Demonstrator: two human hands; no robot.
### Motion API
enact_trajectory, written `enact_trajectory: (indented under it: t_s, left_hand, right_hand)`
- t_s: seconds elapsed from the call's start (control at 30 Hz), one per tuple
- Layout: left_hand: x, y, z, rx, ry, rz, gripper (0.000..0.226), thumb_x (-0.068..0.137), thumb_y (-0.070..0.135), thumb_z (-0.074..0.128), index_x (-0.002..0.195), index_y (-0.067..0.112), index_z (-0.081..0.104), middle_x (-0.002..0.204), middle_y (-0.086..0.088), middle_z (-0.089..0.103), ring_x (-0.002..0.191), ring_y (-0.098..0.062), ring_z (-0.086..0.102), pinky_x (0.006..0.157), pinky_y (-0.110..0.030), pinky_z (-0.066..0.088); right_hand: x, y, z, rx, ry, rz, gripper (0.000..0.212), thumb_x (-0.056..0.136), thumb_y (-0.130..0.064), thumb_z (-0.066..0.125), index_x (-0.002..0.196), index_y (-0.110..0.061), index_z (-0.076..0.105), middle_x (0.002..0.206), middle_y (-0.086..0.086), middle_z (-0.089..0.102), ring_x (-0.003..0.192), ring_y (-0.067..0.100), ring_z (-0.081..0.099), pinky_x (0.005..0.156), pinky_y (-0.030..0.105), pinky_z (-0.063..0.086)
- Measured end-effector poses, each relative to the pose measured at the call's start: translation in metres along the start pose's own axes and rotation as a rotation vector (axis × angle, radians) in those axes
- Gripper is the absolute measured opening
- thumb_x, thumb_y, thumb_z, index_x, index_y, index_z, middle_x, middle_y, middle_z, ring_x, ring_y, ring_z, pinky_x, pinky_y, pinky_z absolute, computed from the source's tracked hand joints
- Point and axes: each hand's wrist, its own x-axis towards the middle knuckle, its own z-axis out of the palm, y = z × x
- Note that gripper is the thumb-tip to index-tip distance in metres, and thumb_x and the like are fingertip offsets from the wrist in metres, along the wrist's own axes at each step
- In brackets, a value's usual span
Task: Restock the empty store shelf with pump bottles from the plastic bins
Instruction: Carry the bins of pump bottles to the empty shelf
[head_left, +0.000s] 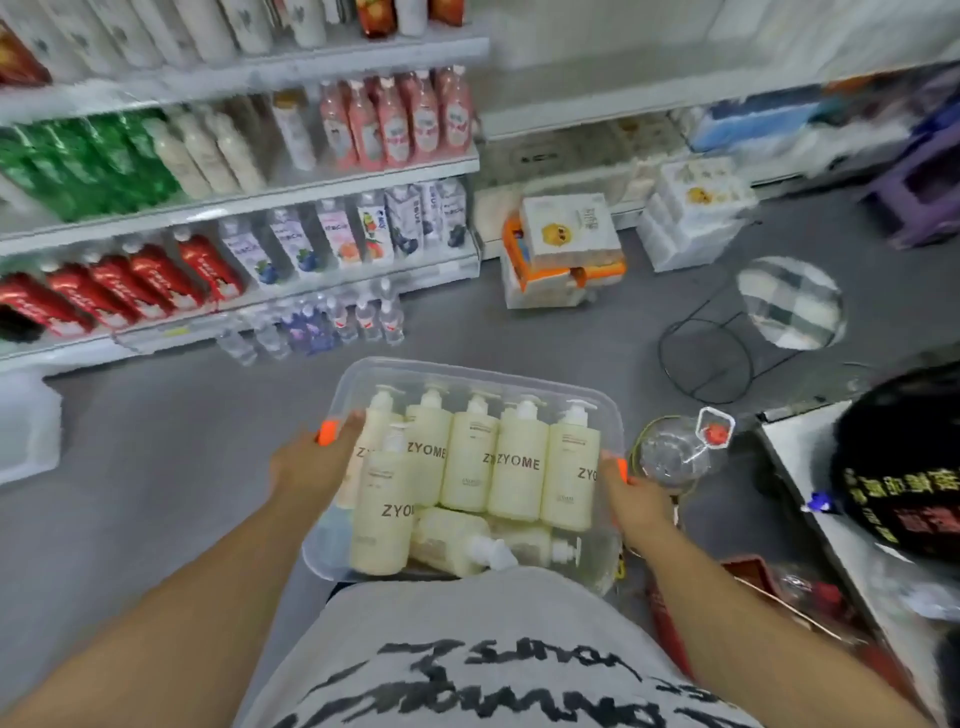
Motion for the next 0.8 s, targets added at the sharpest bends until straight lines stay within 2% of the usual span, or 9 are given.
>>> enact_trajectory:
  t_s: [0.07,0.13,0.27,0.37,0.43,0.5,0.57,0.67,0.8]
  left_hand:
    - [0.045,0.044,0.008,0.0,-0.037,0.044,0.064,0.081,0.079,0.049,0.079,0.016,0.061,0.073,-0.007,0.06,0.068,-0.024,0.057,0.062,-0.035,0.041]
    - [0.091,0.09,0.012,0.022,-0.088,0.063,0.073,0.078,0.08,0.053,0.096,0.011,0.066,0.084,-0.01,0.066,0.082,-0.029,0.062,0.068,-0.035,0.042]
    - [0.175,0.178,0.007,0.056,-0.17,0.125,0.067,0.078,0.074,0.06,0.094,0.009,0.062,0.088,-0.007,0.063,0.089,-0.028,0.059,0.078,-0.036,0.042]
    - [0.22,0.22,0.003,0.096,-0.201,0.17,0.056,0.081,0.065,0.065,0.091,0.011,0.059,0.085,-0.001,0.061,0.088,-0.024,0.057,0.079,-0.033,0.039]
    - [0.244,0.239,0.003,0.086,-0.221,0.17,0.055,0.081,0.062,0.067,0.096,0.01,0.062,0.084,0.002,0.06,0.086,-0.022,0.055,0.081,-0.033,0.038]
    - [0.264,0.253,0.006,0.095,-0.249,0.135,0.057,0.08,0.065,0.066,0.099,0.012,0.062,0.087,0.003,0.059,0.09,-0.023,0.055,0.084,-0.034,0.04]
    - [0.281,0.263,0.013,0.133,-0.251,0.077,0.072,0.074,0.077,0.062,0.094,0.009,0.06,0.09,0.001,0.062,0.093,-0.025,0.058,0.09,-0.039,0.044]
    - [0.301,0.281,0.022,0.175,-0.24,0.012,0.099,0.058,0.094,0.051,0.107,0.009,0.066,0.101,-0.009,0.067,0.098,-0.031,0.062,0.092,-0.043,0.048]
    - [0.316,0.318,0.038,0.17,-0.244,-0.009,0.095,0.068,0.088,0.053,0.122,0.011,0.064,0.119,-0.014,0.066,0.107,-0.034,0.06,0.089,-0.04,0.045]
  right_hand:
    - [0.02,-0.021,-0.008,0.081,0.026,0.073,0.069,0.095,-0.071,0.035,0.096,-0.012,0.069,0.094,0.014,0.066,0.082,0.029,0.059,0.077,0.034,0.042]
    - [0.046,-0.051,-0.015,0.162,0.029,0.132,0.07,0.094,-0.071,0.039,0.095,-0.007,0.068,0.093,0.013,0.066,0.083,0.029,0.06,0.08,0.037,0.048]
    - [0.087,-0.114,-0.027,0.289,0.083,0.22,0.072,0.08,-0.084,0.046,0.082,-0.015,0.067,0.083,0.009,0.068,0.083,0.029,0.067,0.086,0.046,0.058]
    - [0.11,-0.155,-0.032,0.26,0.046,0.249,0.069,0.085,-0.08,0.05,0.077,-0.012,0.064,0.084,0.012,0.068,0.082,0.029,0.067,0.085,0.04,0.057]
    - [0.124,-0.178,-0.036,0.256,0.029,0.257,0.075,0.086,-0.077,0.052,0.087,-0.004,0.071,0.086,0.015,0.07,0.079,0.029,0.067,0.078,0.036,0.054]
    - [0.144,-0.196,-0.042,0.235,0.001,0.257,0.079,0.086,-0.077,0.054,0.097,-0.001,0.072,0.092,0.017,0.072,0.085,0.03,0.067,0.079,0.035,0.053]
    - [0.165,-0.212,-0.048,0.233,-0.021,0.254,0.079,0.084,-0.077,0.056,0.097,-0.001,0.071,0.096,0.018,0.071,0.086,0.029,0.067,0.083,0.038,0.055]
    - [0.2,-0.233,-0.062,0.234,-0.027,0.252,0.071,0.081,-0.079,0.059,0.09,-0.009,0.069,0.095,0.012,0.07,0.088,0.027,0.067,0.086,0.039,0.056]
    - [0.248,-0.264,-0.09,0.231,-0.058,0.232,0.065,0.084,-0.073,0.062,0.092,-0.009,0.068,0.091,0.009,0.066,0.072,0.015,0.058,0.066,0.031,0.049]
